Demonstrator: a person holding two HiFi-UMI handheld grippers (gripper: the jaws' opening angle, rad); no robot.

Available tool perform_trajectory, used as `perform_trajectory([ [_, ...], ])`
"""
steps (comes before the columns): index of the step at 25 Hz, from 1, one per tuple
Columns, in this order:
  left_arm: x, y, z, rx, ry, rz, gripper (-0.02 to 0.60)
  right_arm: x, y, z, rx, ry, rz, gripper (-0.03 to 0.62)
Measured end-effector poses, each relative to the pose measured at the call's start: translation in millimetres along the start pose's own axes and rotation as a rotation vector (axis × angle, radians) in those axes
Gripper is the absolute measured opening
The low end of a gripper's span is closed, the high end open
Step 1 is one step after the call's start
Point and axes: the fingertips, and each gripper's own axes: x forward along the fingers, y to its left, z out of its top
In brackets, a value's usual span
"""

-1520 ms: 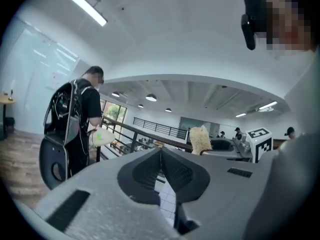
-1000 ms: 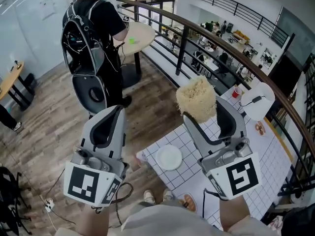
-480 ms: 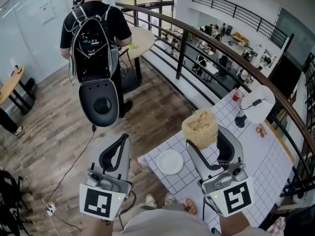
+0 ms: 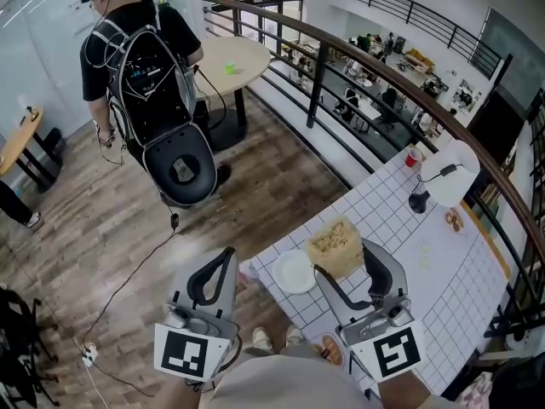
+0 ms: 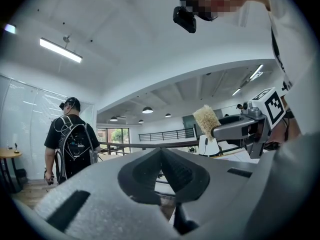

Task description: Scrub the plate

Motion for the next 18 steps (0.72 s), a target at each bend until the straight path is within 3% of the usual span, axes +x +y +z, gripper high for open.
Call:
perform_trajectory([
  [18,1,0,-3,-0.037,0.001,0.004,0.014,7,14,-7,0.023,0.015,0.047,0.264],
])
